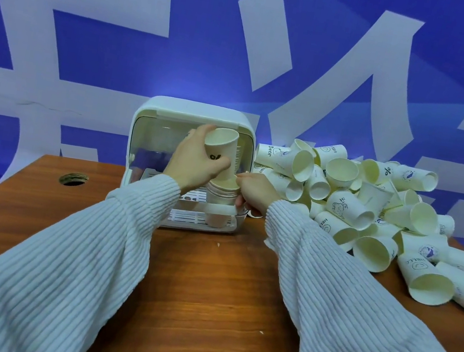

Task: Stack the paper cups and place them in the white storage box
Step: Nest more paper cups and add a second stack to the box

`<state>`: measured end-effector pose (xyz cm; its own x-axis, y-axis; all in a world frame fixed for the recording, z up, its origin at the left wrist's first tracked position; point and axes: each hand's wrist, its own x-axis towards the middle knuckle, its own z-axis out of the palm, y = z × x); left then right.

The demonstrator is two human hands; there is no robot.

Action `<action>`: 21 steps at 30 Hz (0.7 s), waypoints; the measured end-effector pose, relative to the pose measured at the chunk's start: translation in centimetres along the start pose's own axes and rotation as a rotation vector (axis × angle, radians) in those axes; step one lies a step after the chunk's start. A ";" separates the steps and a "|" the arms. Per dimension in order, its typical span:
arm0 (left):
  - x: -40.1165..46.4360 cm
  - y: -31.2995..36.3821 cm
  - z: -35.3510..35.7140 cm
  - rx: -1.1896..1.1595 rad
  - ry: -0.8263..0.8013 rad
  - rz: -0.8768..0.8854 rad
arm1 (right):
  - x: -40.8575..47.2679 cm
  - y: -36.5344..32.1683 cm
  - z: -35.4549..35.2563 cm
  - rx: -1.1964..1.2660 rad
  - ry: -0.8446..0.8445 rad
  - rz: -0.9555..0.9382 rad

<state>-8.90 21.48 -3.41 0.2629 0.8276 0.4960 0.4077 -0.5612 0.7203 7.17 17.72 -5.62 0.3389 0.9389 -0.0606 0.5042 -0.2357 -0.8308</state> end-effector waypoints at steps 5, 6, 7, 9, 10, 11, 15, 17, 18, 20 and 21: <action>-0.2 -0.7 1.0 0.126 -0.184 0.010 | -0.4 -0.2 -0.1 0.049 -0.003 -0.006; -0.3 -1.0 1.3 0.165 -0.232 -0.003 | -0.4 -0.1 -0.3 0.042 -0.015 -0.012; -0.5 -1.2 1.5 0.191 -0.268 -0.022 | -0.6 0.1 -0.5 0.023 -0.037 -0.026; -0.8 -1.6 1.9 0.234 -0.338 -0.050 | -0.8 0.5 -0.7 0.004 -0.072 -0.054; -1.0 -1.7 2.1 0.262 -0.374 -0.043 | -1.0 0.7 -0.7 0.030 -0.075 -0.050; -1.2 -1.8 2.3 0.285 -0.405 -0.031 | -1.1 0.8 -0.7 0.060 -0.068 -0.046; -1.4 -2.5 2.7 0.327 -0.398 -0.012 | -1.2 1.3 -0.2 0.099 -0.035 -0.063; -1.3 -2.8 3.0 0.362 -0.398 -0.019 | -1.3 1.6 -0.1 0.124 -0.018 -0.060; -1.2 -2.7 3.2 0.384 -0.406 -0.020 | -1.7 1.6 -0.2 0.124 -0.012 -0.064; -1.1 -2.1 3.1 0.448 -0.433 -0.025 | -2.1 1.6 0.0 0.110 0.002 -0.079; -1.0 -1.9 3.0 0.494 -0.452 -0.021 | -2.4 1.7 0.0 0.104 0.016 -0.099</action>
<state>-7.32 21.69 -6.72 0.5469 0.8228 0.1549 0.7411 -0.5618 0.3677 7.19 15.11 -6.90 0.3045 0.9520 0.0320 0.4507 -0.1144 -0.8853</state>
